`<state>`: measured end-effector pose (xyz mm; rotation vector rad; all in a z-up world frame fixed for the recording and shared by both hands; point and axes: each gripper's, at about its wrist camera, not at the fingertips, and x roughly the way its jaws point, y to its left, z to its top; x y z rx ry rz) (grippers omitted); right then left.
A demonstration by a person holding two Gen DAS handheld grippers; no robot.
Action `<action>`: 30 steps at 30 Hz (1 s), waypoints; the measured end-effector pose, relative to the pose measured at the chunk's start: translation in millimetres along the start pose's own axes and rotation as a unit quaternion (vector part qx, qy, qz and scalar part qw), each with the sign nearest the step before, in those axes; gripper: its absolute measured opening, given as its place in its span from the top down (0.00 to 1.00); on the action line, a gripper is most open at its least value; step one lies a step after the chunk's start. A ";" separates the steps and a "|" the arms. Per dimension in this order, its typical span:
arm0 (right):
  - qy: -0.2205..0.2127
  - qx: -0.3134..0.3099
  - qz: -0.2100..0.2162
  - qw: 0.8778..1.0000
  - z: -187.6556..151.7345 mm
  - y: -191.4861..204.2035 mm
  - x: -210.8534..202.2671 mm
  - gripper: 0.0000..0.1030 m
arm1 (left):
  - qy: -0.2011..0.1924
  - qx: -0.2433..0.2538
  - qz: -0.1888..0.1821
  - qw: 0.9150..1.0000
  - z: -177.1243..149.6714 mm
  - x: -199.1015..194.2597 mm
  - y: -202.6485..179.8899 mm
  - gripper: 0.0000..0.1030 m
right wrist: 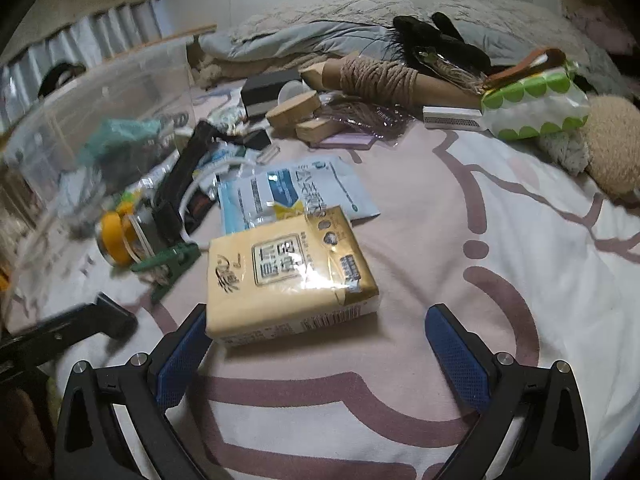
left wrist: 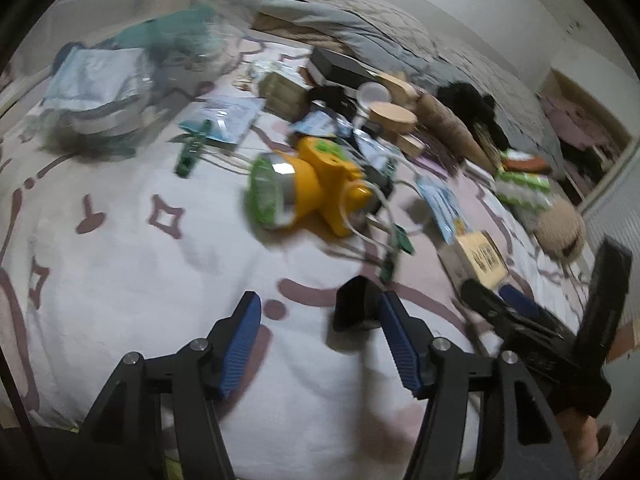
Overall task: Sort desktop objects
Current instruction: 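Lower the right tool over the cream tissue pack, fingers around it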
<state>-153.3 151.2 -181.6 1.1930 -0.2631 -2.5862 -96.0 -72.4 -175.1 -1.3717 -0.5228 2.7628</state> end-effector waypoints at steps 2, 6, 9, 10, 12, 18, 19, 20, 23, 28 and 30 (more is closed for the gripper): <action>-0.004 0.022 0.014 1.000 3.0 -4.3 -1.8 0.00 | -0.009 -0.013 0.014 1.000 1.7 -2.4 5.8 0.41; -0.010 0.009 0.009 1.000 8.4 0.4 0.8 0.00 | -0.023 -0.028 0.012 0.999 3.9 -6.6 10.7 0.40; -0.014 -0.002 0.030 0.999 9.4 4.2 0.0 0.00 | -0.035 -0.026 -0.003 0.999 4.6 -12.5 9.5 0.37; -0.014 -0.003 0.040 0.999 9.1 5.2 -0.4 0.00 | -0.037 -0.023 -0.013 0.999 4.4 -14.2 8.3 0.37; -0.009 -0.005 0.070 0.997 8.4 7.9 -2.2 0.00 | -0.037 -0.013 -0.021 0.999 3.5 -14.9 4.8 0.37; -0.008 -0.022 0.103 0.994 3.8 17.5 -11.5 0.00 | -0.032 0.025 -0.011 0.999 1.1 -12.3 -9.0 0.37; -0.011 -0.030 0.093 0.995 3.3 19.4 -11.9 0.00 | -0.033 0.030 -0.008 0.999 0.6 -12.7 -10.4 0.37; -0.011 -0.037 0.083 0.996 3.0 21.3 -11.1 0.00 | -0.034 0.032 -0.006 0.999 0.4 -13.0 -10.7 0.37; 0.001 -0.052 0.059 0.997 2.1 27.5 -3.1 0.00 | -0.030 0.031 -0.005 0.999 0.7 -9.9 -11.7 0.37; 0.009 -0.047 0.016 0.999 5.4 25.0 7.9 0.00 | -0.026 0.043 -0.004 0.999 -2.1 -7.4 -17.0 0.37; 0.005 -0.038 0.011 0.999 5.9 20.0 5.1 0.00 | -0.029 0.055 -0.001 0.998 -3.5 -7.3 -21.3 0.37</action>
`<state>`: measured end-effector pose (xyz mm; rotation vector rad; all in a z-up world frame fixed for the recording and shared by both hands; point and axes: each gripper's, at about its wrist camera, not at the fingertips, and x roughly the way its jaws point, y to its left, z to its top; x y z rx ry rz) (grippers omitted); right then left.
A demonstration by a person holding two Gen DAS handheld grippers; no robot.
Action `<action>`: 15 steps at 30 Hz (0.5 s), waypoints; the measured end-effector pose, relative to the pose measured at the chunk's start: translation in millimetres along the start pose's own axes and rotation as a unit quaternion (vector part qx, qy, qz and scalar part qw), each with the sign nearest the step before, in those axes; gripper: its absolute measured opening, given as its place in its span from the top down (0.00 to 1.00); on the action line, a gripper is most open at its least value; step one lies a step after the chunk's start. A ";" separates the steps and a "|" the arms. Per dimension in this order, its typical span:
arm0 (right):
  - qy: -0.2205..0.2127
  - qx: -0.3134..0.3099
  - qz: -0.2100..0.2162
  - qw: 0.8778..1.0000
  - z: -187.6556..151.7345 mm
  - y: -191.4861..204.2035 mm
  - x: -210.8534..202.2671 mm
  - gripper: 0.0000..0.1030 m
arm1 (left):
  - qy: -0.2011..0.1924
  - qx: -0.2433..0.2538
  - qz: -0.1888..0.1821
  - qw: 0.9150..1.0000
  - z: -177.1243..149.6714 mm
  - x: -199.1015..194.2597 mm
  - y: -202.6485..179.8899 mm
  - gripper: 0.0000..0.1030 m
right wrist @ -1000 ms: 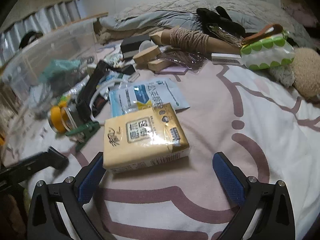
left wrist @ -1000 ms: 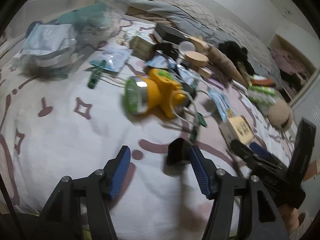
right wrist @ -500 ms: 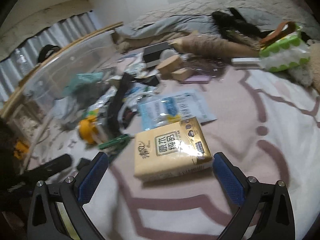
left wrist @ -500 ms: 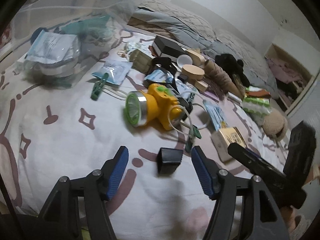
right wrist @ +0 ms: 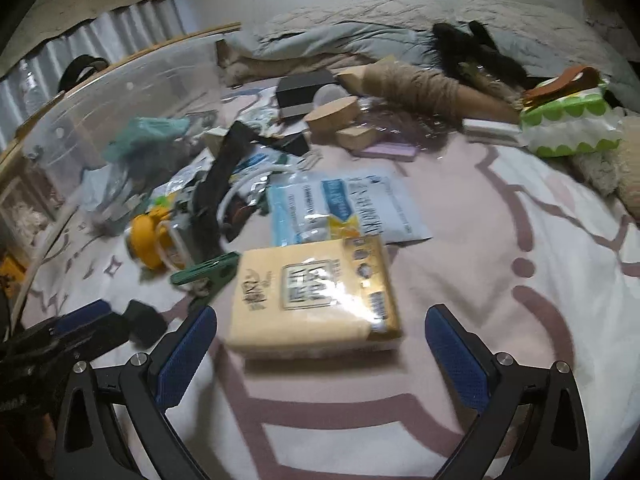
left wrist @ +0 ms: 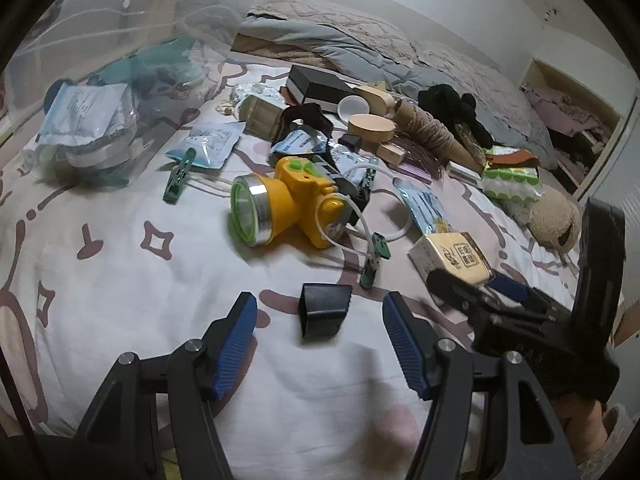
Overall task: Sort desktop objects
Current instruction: 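Lower the right tool over the cream tissue pack, fingers around it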
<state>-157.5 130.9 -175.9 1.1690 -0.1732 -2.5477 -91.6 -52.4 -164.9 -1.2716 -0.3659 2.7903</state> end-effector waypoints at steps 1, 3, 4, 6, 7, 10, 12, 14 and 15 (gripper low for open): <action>-0.001 0.005 -0.005 1.000 -0.2 -2.7 -1.7 0.00 | -0.001 0.005 0.002 1.000 -0.6 0.0 -2.3 0.37; 0.003 0.007 -0.018 1.000 -0.2 -7.0 -3.0 0.07 | -0.002 0.019 0.008 1.000 -1.7 1.2 -7.2 0.37; 0.005 0.008 -0.020 1.000 -0.5 -8.6 -3.5 0.16 | -0.001 0.026 0.010 1.000 -2.1 2.6 -9.3 0.37; 0.006 0.010 -0.019 1.000 -0.7 -10.3 -5.5 0.22 | -0.001 0.032 0.011 0.999 -2.6 4.4 -11.4 0.37; 0.007 0.012 -0.017 1.000 -0.5 -11.0 -6.9 0.25 | 0.000 0.034 0.012 0.999 -3.0 4.9 -12.2 0.37; 0.012 0.012 -0.021 1.000 -2.5 -12.9 -11.0 0.25 | 0.005 0.036 0.015 0.999 -2.6 8.4 -11.5 0.37; 0.017 0.015 -0.023 0.999 -5.3 -14.5 -15.7 0.25 | 0.012 0.034 0.018 0.999 -2.1 13.4 -10.3 0.37; 0.020 0.018 -0.024 0.999 -8.2 -16.4 -20.6 0.25 | 0.017 0.030 0.014 0.999 -1.2 16.8 -9.0 0.37; 0.025 0.020 -0.025 0.999 -10.9 -17.9 -23.5 0.25 | 0.018 0.029 0.011 0.999 -1.2 17.3 -9.8 0.41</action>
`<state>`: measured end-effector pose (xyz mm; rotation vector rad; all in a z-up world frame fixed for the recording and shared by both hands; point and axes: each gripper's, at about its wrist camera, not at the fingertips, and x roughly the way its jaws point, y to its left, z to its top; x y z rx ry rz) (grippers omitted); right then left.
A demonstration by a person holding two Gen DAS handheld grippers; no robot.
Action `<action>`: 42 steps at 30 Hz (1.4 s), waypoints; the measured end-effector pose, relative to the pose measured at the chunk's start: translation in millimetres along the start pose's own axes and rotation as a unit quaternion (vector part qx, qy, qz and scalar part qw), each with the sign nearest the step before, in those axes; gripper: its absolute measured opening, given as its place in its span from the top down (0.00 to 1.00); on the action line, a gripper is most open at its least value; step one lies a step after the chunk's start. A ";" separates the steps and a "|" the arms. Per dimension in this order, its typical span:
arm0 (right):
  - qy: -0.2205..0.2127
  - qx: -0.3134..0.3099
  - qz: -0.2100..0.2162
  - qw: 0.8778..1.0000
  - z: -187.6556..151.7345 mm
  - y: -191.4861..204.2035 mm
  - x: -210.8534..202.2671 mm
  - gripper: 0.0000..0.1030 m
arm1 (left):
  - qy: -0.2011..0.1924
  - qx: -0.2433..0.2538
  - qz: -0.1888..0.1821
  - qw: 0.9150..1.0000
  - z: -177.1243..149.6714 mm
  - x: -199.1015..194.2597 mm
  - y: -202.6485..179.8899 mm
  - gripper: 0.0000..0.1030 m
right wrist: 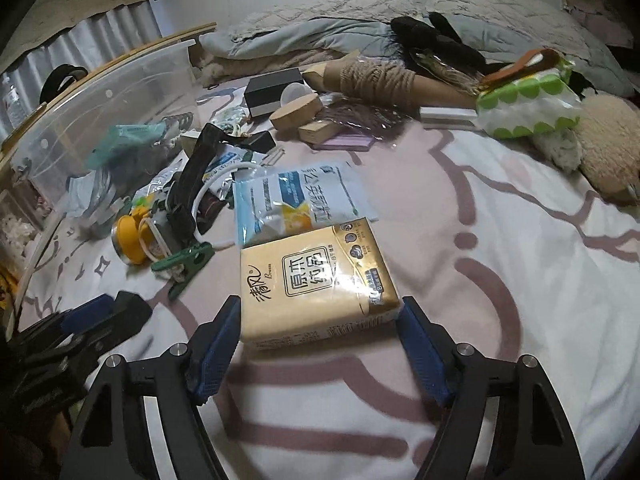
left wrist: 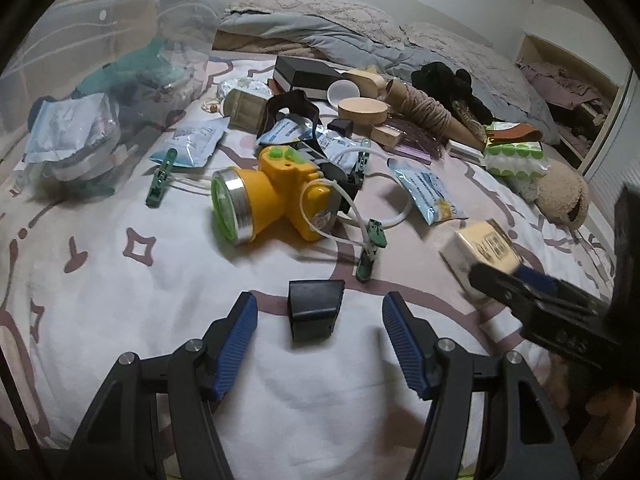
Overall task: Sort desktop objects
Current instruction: 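Lower the right tool over the cream tissue pack, fingers around it, then close the right tool on the cream tissue pack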
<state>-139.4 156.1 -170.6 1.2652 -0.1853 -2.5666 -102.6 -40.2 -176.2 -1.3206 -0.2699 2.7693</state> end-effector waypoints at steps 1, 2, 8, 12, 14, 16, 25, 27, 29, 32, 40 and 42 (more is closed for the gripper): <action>0.004 0.001 -0.001 1.000 -2.3 -1.4 -1.5 0.25 | 0.002 -0.001 -0.003 1.000 -0.1 0.8 0.3 0.45; 0.009 0.003 0.000 1.000 -5.1 -3.0 -2.6 0.25 | 0.005 -0.002 -0.002 1.000 -0.5 1.9 0.4 0.46; 0.011 -0.019 -0.022 1.000 -12.3 4.1 -0.3 0.24 | 0.014 -0.007 -0.018 1.000 -1.2 4.6 -0.2 0.62; 0.003 0.003 0.000 1.000 -11.6 -2.8 -1.8 0.24 | 0.016 -0.006 -0.026 1.000 -3.0 3.0 -0.7 0.73; 0.001 0.020 0.013 1.000 -10.1 -7.3 -3.1 0.24 | 0.012 -0.005 -0.026 1.000 -3.2 0.8 -1.7 0.75; 0.003 0.034 0.029 0.999 -8.5 -10.5 -4.3 0.24 | 0.009 -0.003 -0.026 1.000 -3.3 -1.1 -2.7 0.75; 0.004 0.024 0.047 0.999 -10.8 -1.7 -10.2 0.24 | 0.010 0.001 -0.015 1.000 -3.6 0.4 -4.2 0.75; 0.004 0.012 0.034 0.999 -11.3 2.3 -7.8 0.14 | 0.009 0.002 -0.013 1.000 -3.4 1.2 -4.1 0.75; 0.003 -0.001 0.023 1.000 -11.3 7.0 -4.9 0.08 | 0.010 0.004 -0.010 1.000 -3.4 2.2 -4.6 0.73; 0.005 -0.007 0.015 1.000 -8.8 8.6 -0.5 0.08 | 0.008 0.006 -0.005 1.000 -3.1 3.1 -5.4 0.62; 0.009 0.015 0.023 1.000 0.5 1.6 6.3 0.08 | 0.009 0.024 0.010 1.000 -4.0 7.4 -10.5 0.62; 0.007 0.011 0.017 1.000 0.1 3.0 6.0 0.10 | 0.008 0.030 0.010 0.999 -4.3 7.8 -13.0 0.62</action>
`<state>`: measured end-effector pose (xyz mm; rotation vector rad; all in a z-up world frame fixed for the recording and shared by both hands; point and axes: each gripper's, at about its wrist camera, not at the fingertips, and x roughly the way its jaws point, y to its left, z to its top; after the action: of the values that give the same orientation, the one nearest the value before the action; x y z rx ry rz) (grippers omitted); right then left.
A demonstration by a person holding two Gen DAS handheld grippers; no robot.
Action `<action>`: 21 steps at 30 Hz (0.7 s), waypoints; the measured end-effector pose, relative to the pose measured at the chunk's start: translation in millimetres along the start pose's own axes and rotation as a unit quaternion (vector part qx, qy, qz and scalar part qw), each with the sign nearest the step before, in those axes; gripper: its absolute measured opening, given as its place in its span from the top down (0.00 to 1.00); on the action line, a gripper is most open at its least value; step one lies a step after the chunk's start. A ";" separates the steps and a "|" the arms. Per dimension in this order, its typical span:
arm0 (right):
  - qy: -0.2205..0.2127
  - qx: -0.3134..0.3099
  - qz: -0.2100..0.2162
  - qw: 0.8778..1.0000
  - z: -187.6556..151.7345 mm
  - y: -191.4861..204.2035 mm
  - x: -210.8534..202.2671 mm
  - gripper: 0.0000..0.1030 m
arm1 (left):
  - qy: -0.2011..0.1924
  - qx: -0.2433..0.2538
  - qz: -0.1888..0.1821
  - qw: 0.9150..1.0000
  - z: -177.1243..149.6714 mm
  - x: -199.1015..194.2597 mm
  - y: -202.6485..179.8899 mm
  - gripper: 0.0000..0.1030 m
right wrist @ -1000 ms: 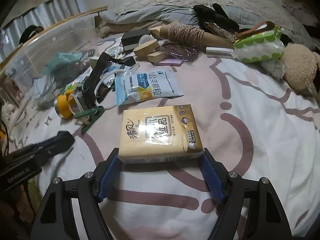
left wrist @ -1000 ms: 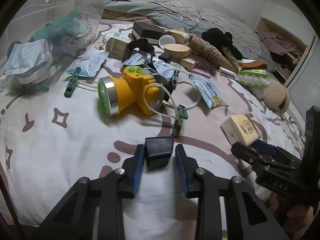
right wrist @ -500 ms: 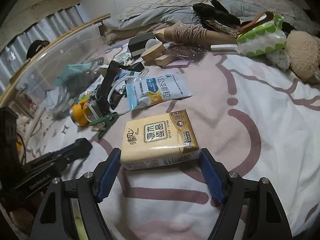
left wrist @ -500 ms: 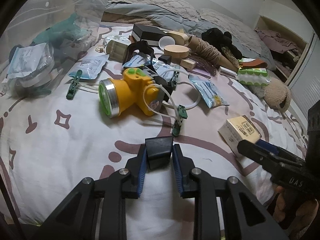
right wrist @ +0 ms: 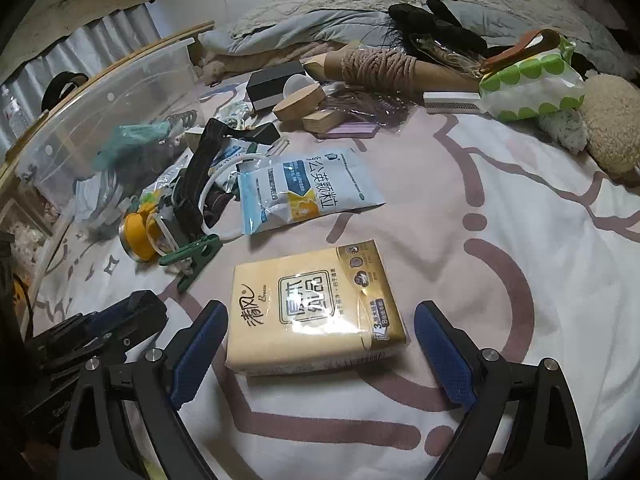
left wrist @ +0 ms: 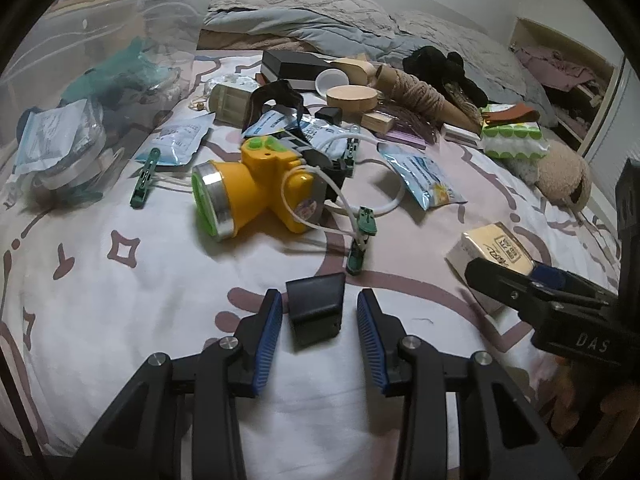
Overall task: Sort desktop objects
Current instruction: 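Close the right tool on the cream tissue pack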
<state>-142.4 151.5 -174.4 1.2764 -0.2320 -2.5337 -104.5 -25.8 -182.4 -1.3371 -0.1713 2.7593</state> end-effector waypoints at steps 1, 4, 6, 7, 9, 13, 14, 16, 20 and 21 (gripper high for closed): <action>-0.002 -0.001 -0.004 1.000 0.0 0.5 -1.1 0.16 | 0.000 0.002 -0.003 1.000 0.0 0.3 -0.9 0.62; -0.003 0.000 -0.005 1.000 0.2 -0.4 -2.9 0.24 | 0.000 0.004 -0.005 1.000 0.0 0.5 -2.1 0.62; -0.001 0.004 -0.003 1.000 0.3 -1.9 -2.2 0.24 | 0.000 -0.001 -0.009 1.000 0.2 0.3 -0.1 0.63; -0.001 0.007 -0.002 1.000 0.2 -2.6 -2.2 0.24 | 0.000 -0.004 -0.011 1.000 0.6 0.1 1.1 0.66; 0.000 0.005 -0.003 1.000 0.0 -2.7 -2.0 0.24 | 0.001 -0.010 -0.013 1.000 1.1 0.1 3.1 0.69; 0.000 0.000 -0.006 1.000 -1.5 -2.6 -2.0 0.24 | 0.003 -0.018 -0.020 1.000 1.3 -0.4 4.6 0.69; -0.001 0.001 -0.005 1.000 -1.5 -2.4 -2.2 0.24 | 0.002 -0.017 -0.021 1.000 1.2 -1.0 4.0 0.71; -0.004 0.006 0.001 1.000 -2.0 -3.6 -3.9 0.24 | 0.002 -0.013 -0.022 1.000 0.8 -1.6 2.7 0.72; -0.006 0.008 -0.002 1.000 -2.2 -2.8 -5.2 0.25 | 0.001 -0.013 -0.025 1.000 0.8 -2.5 2.5 0.72; -0.006 0.006 -0.006 1.000 -2.1 -1.4 -4.6 0.25 | 0.001 -0.014 -0.026 1.000 0.9 -2.6 3.0 0.72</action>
<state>-138.4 154.4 -172.6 1.2720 -0.2415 -2.5540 -103.6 -29.1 -180.2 -1.3221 -0.2424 2.7228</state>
